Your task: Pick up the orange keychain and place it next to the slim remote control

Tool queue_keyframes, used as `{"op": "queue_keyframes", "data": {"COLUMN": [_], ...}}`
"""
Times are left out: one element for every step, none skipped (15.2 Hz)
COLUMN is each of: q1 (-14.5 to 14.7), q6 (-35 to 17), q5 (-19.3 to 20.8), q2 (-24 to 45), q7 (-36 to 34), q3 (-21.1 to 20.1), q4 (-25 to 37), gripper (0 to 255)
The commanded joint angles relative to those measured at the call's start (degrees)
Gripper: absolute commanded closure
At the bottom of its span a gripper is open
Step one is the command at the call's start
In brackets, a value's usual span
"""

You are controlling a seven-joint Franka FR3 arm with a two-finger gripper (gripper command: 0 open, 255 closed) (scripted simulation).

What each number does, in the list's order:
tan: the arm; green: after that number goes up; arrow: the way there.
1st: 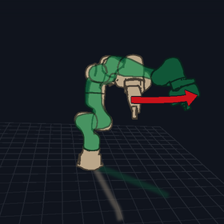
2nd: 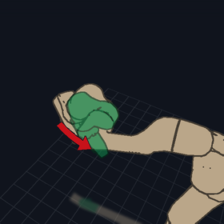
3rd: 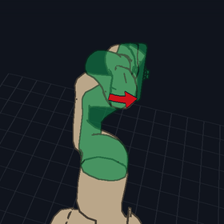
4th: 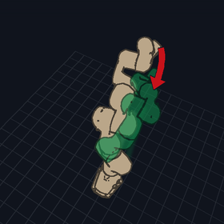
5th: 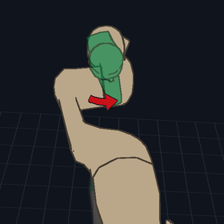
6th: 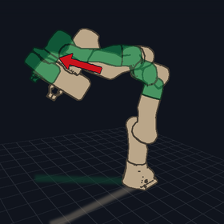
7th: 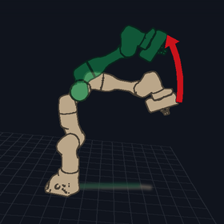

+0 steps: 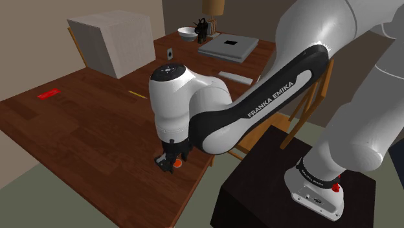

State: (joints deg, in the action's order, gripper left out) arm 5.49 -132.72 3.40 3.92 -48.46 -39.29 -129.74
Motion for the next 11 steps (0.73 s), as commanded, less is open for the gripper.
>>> {"op": "queue_keyframes", "data": {"q1": [0.04,0.05,-0.14,-0.22,-0.28,-0.34,-0.39,-0.44,-0.47,-0.5,-0.53], "q6": [-0.07,0.05,-0.05,0.68,1.42,2.17,2.92,3.67,4.43,5.19,5.95], "q5": [0.05,0.17,-0.17,-0.74,-1.28,-1.8,-2.3,-2.78,-3.24,-3.67,-4.09], "q2": [0.4,0.55,0.15,-0.47,-1.08,-1.68,-2.27,-2.84,-3.4,-3.94,-4.46], "q7": [-0.12,-0.17,0.3,0.7,1.09,1.46,1.82,2.17,2.5,2.81,3.11], "q3": [0.0,0.03,0.1,0.03,-0.02,-0.06,-0.08,-0.09,-0.08,-0.07,-0.04], "q4": [-0.27,-0.04,-0.44,-0.18,0.1,0.39,0.69,1.0,1.33,1.67,2.03], "gripper": [255,255,255,255,255,255,255,255,255,255,255]}}
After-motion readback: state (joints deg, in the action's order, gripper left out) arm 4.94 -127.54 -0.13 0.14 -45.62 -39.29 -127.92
